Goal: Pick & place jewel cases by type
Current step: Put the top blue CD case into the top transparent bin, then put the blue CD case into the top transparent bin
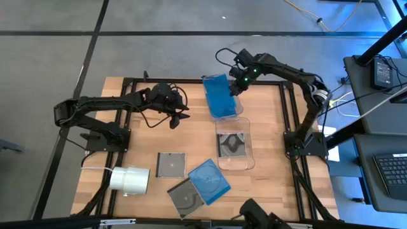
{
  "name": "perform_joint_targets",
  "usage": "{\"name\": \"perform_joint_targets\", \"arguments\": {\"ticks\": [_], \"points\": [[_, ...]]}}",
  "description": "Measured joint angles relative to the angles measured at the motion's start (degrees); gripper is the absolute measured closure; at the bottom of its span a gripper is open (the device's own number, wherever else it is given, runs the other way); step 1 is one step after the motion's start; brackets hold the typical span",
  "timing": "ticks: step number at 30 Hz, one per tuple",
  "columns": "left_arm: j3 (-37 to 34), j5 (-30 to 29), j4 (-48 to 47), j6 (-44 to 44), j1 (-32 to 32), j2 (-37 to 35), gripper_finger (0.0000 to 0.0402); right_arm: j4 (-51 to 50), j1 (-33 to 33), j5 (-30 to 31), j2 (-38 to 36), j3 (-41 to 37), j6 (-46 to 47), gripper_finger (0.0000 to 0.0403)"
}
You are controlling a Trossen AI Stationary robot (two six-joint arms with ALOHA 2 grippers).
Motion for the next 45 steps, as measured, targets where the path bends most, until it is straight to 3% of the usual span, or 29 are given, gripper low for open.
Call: {"name": "perform_joint_targets", "arguments": {"ticks": [7, 17, 27, 34, 37, 41, 45], "points": [[0.00, -0.01, -0.21, 0.00, 0.00, 0.00, 0.0214, -0.23, -0.85, -1.98, 4.44, 0.02, 0.28, 0.0356], [0.00, -0.05, -0.22, 0.00, 0.00, 0.00, 0.0217, 0.04, -0.72, -1.01, 7.36, 0.02, -0.32, 0.0317], [0.00, -0.07, -0.23, 0.02, 0.00, 0.00, 0.0213, -0.01, -0.72, 8.37, 7.38, 0.02, -2.91, 0.0313], [0.00, -2.39, -0.22, 0.53, 0.00, 0.00, 0.0216, 0.91, -0.71, 8.98, 7.38, 0.02, -4.31, 0.0312], [-0.47, -3.66, -0.14, 6.47, -0.31, 0.00, 0.0216, 2.73, -0.72, 9.44, 7.21, 0.35, -4.20, 0.0312], [-1.36, -3.18, -1.27, 10.35, -1.01, 0.08, 0.0217, 7.59, -0.63, 14.43, 4.65, 0.79, -4.24, 0.0312], [-1.36, -3.40, -2.53, 9.57, -2.08, 0.04, 0.0215, 12.89, 1.78, 25.36, 1.47, 0.79, -4.52, 0.0312]]}}
